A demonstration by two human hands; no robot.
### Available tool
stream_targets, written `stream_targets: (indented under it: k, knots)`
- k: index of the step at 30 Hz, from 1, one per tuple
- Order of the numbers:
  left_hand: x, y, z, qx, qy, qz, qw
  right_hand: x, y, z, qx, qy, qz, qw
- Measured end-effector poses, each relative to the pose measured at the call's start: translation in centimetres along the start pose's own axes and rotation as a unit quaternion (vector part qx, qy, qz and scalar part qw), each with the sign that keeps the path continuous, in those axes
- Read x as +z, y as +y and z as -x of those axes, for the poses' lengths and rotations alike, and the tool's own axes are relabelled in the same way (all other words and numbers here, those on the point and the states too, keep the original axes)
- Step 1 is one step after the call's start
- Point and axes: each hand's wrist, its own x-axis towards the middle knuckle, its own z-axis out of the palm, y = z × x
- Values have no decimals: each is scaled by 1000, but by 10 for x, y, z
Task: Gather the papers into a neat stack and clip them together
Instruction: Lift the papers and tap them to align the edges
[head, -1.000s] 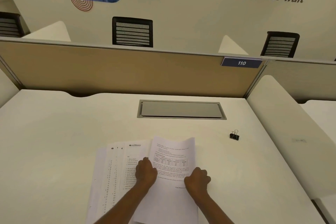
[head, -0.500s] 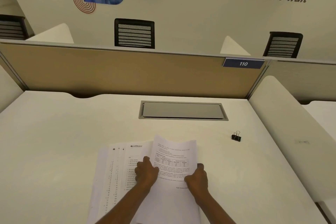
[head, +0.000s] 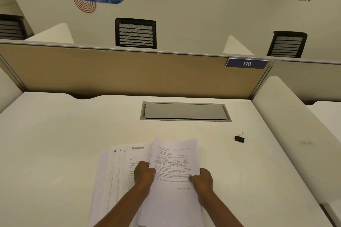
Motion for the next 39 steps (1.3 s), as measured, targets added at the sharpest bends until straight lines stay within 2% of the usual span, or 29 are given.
stream_targets:
  k: [2,5,7,11,20,23,27,30,39]
  knots:
    - [-2,-1,1,2,29,-33,999,3,-1,0,-5,-4,6,1000]
    - [-5,-5,3,1,69,-208,976,10,0,-1,-22,-5,51,998]
    - [-6,-3,6,-10,75,-242,967,16,-1,-1,-33,0,97,995]
    - [-6,-1,4,-6,67,-207,976,24,-3,-3,-45,17,191,981]
    - [-11,-9,-4,13,33,-44,998,24,-7,-2,-10,17,197,980]
    - [-12,-10,-7,-14,-2,10,1000,25,-4,-5,-8,-2,162,987]
    - [-14,-12,-8,-2,-41,1,999,22,-8,-1,-9,8,169,986]
    - [-15,-11,-8,17,-44,-1,999,20,-9,1,-4,18,162,987]
    - [-24,-8,-9,42,-60,31,997,18,-18,7,-51,4,53,997]
